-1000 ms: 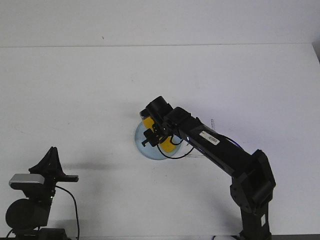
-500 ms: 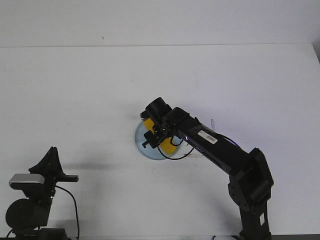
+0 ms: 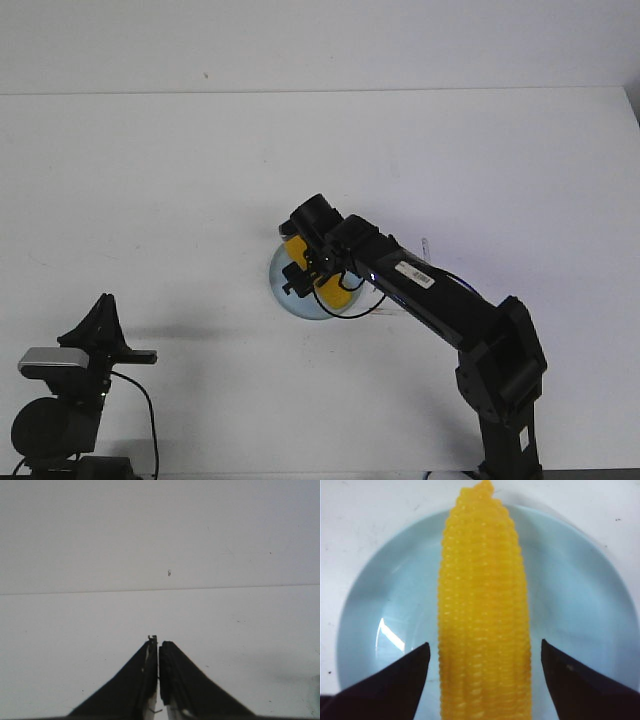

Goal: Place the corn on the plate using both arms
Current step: 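Lower the corn onto the plate and open the right gripper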

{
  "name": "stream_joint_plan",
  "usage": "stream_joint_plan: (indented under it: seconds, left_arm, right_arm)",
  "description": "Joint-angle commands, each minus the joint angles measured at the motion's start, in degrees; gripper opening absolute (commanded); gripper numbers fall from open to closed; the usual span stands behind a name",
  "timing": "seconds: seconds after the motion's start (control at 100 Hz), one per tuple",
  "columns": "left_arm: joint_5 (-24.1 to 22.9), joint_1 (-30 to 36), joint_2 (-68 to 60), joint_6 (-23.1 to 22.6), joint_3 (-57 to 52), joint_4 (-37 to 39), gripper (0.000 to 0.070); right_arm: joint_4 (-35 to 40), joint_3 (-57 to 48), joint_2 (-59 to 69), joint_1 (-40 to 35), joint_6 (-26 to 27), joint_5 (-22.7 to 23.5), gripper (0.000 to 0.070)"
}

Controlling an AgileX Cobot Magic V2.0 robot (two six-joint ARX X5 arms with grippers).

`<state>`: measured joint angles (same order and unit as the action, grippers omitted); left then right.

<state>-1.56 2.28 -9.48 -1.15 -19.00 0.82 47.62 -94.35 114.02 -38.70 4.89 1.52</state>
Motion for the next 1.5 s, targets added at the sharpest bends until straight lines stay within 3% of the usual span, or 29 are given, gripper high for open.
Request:
stream_joint_plan:
  seconds: [0.0,0.22,0.41,0.56,0.63,1.03,1.4,1.49]
  left_arm:
    - [-0.1,0.0,-0.2,-0.8,-0.1,0.8,0.0014]
    - [-0.1,0.0,-0.2,-0.8,-0.1,0.8,0.0014]
    - [-0.1,0.0,-0.2,-0.8,-0.1,0.7,0.0014]
    - [-0.1,0.0,-0.2,-0.8,-0.1,0.8,0.0014]
    - [-0.1,0.0,-0.2,-0.8,-0.1,0.7,0.0014]
    - [-0.1,0.0,-0.2,-0.8,-0.1,0.7,0.0014]
    - [-0.1,0.0,-0.2,-0.8,-0.1,0.7,0.0014]
    - [-0.1,0.0,-0.2,-0.8,-0.1,0.7,0.0014]
  right_arm:
    - [-1.1,-1.0,-1.2,-0.7,-0.5,-0.1,0.0508]
    - [-1.8,-1.0,-4.6,-0.6,-0.6,-0.6,0.0474]
    - [-3.2,-1.0,-5.9,-0.5,-2.2,-2.3,0.0198]
    - [-3.6,-0.8,-6.4,0.5,-3.0,-4.1,0.0051]
    - [-4.0,-0.8,-7.0,0.9,-3.0,-4.7,0.0018]
    - [-5.8,2.8,-13.2,6.5,-5.9,-4.5,0.0017]
    - [-23.4,26.1,-27.8,13.9,-7.9,-4.3,0.0017]
    - [-28.4,31.9,-32.0,16.8,-7.3,-2.2,0.0017]
